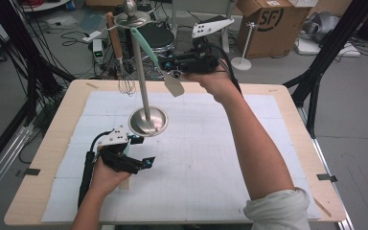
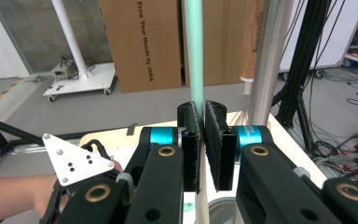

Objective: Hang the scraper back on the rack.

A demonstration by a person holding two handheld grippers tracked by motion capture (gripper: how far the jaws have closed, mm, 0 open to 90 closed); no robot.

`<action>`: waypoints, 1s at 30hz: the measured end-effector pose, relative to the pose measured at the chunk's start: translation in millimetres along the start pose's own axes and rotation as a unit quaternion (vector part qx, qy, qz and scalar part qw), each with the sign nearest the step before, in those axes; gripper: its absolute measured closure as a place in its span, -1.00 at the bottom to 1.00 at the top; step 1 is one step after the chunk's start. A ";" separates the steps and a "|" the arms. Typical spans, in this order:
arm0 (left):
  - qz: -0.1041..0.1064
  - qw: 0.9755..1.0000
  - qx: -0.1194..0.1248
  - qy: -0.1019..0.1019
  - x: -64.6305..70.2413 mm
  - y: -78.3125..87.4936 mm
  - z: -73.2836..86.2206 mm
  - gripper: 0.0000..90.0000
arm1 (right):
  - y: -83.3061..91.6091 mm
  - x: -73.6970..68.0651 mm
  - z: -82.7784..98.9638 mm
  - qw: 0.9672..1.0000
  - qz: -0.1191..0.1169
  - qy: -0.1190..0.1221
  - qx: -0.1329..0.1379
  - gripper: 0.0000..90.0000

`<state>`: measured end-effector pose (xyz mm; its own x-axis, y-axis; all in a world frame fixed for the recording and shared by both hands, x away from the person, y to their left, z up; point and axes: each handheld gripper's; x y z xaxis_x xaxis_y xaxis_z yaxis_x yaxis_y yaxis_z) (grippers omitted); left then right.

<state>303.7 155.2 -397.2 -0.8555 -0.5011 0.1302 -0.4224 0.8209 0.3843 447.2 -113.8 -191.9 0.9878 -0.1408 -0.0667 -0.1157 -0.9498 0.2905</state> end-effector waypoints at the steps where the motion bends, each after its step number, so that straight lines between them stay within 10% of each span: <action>1: 0.000 1.000 0.000 0.000 0.0 0.2 -0.1 -0.71 | -2.1 -0.2 0.2 1.000 0.000 -0.002 -0.002 0.90; 30: 0.000 1.000 0.002 0.003 -0.2 1.4 0.4 -0.71 | -6.9 -0.5 -2.0 1.000 0.008 -0.017 -0.018 0.77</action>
<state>303.2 156.6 -397.1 -0.8537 -0.5029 0.1350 -0.4239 0.8218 0.3807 447.7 -106.6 -191.9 0.9817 -0.1660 -0.0935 -0.1273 -0.9368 0.3259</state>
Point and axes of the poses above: each handheld gripper's, and its own axes: y roughly backward along the jaws, z roughly out of its underside, x roughly to its right
